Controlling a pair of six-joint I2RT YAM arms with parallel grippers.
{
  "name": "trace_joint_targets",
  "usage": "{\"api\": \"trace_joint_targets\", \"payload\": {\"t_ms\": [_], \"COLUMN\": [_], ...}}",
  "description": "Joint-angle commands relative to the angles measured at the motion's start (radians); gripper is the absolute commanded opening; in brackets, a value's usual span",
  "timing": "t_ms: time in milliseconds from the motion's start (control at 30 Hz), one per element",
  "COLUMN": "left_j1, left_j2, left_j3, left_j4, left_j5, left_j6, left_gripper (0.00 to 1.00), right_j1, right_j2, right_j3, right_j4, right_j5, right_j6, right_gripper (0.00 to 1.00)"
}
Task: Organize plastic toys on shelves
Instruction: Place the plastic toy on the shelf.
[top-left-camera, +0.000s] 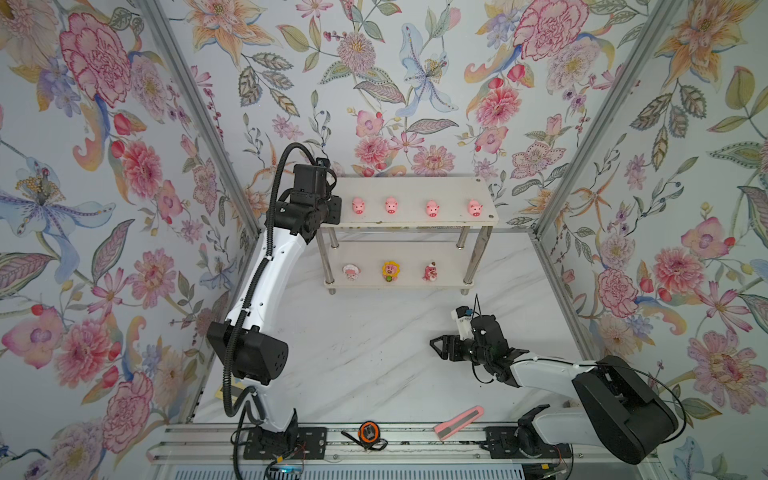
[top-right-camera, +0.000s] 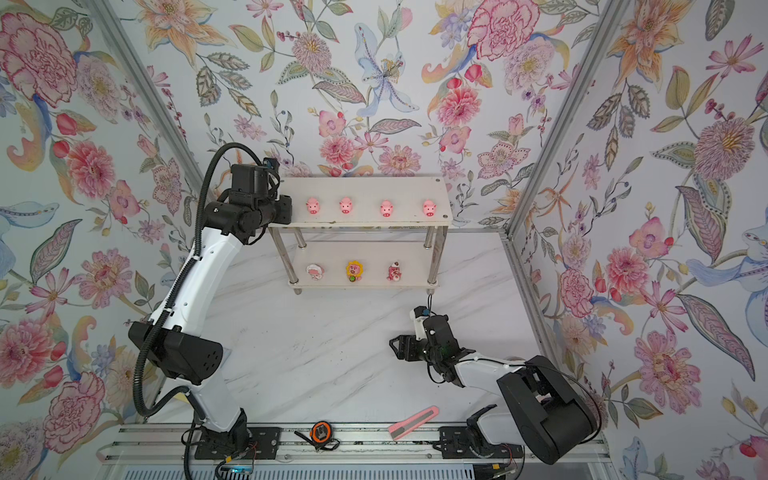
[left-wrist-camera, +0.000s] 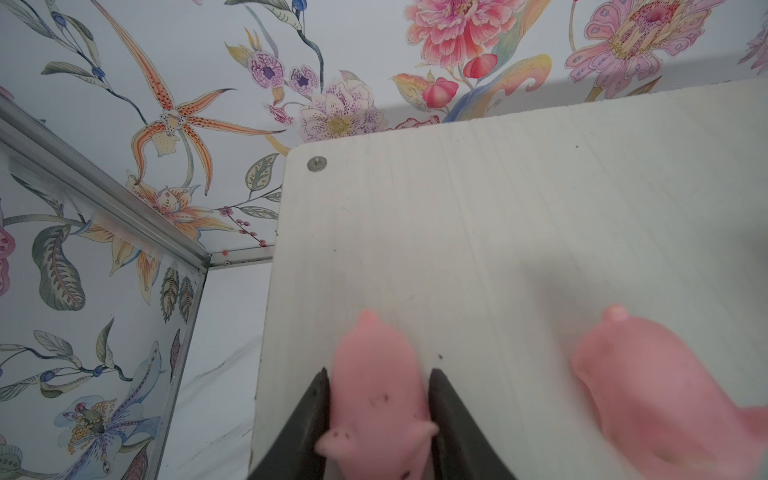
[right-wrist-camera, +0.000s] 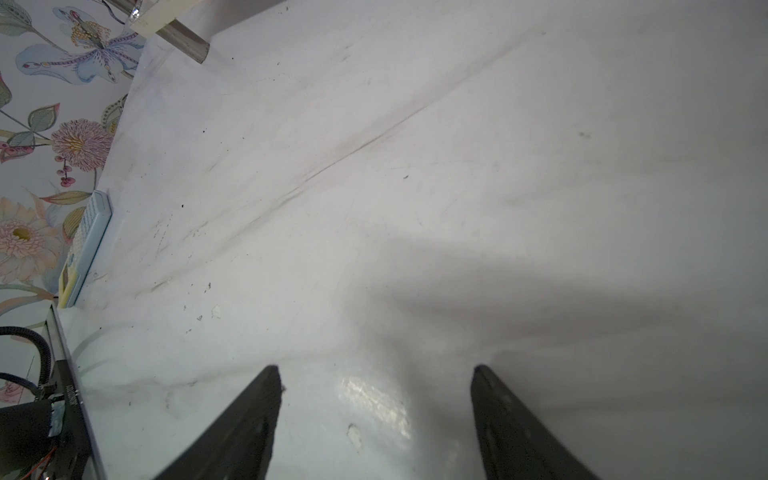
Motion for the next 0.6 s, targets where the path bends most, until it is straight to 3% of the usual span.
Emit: {"api": "trace_joint_targets", "payload": {"t_ms": [0,200,267,367,567], "left_j1": [0.01,0.01,0.01,0.008,0.011], "left_j2": [-0.032,-0.034,-0.035,-0.042,-0.056], "left_j3": [-0.028,-0.031,-0.028,-0.017,0.068], "left_j4": [-0.027,-0.027,-0.032,-0.035,-0.059], "left_j5": [0.03,0.037,0.028,0.018,0.003], "left_j6": [0.022,0.024,0.025,0.028,0.027], "left_gripper": [0.4,0.42,0.53,0.61,0.68], "right_j1": [0.009,0.01,0.011,0.013,0.016], "right_j2": [0.022,0.032,0.034,0.038,0.042], "right_j3": [-0.007,-0.004,-0.003,-0.002,0.001], "right_j4": [-0.08,-0.076,-0.074,-0.074,-0.073], "right_j5": [-0.001,-0.005,-0.004,-0.004,-0.005], "right_j6": [0.014,0.015,0.015,0.014,0.016], "right_gripper": [0.75,0.75,0.75,0.75,0.75]}}
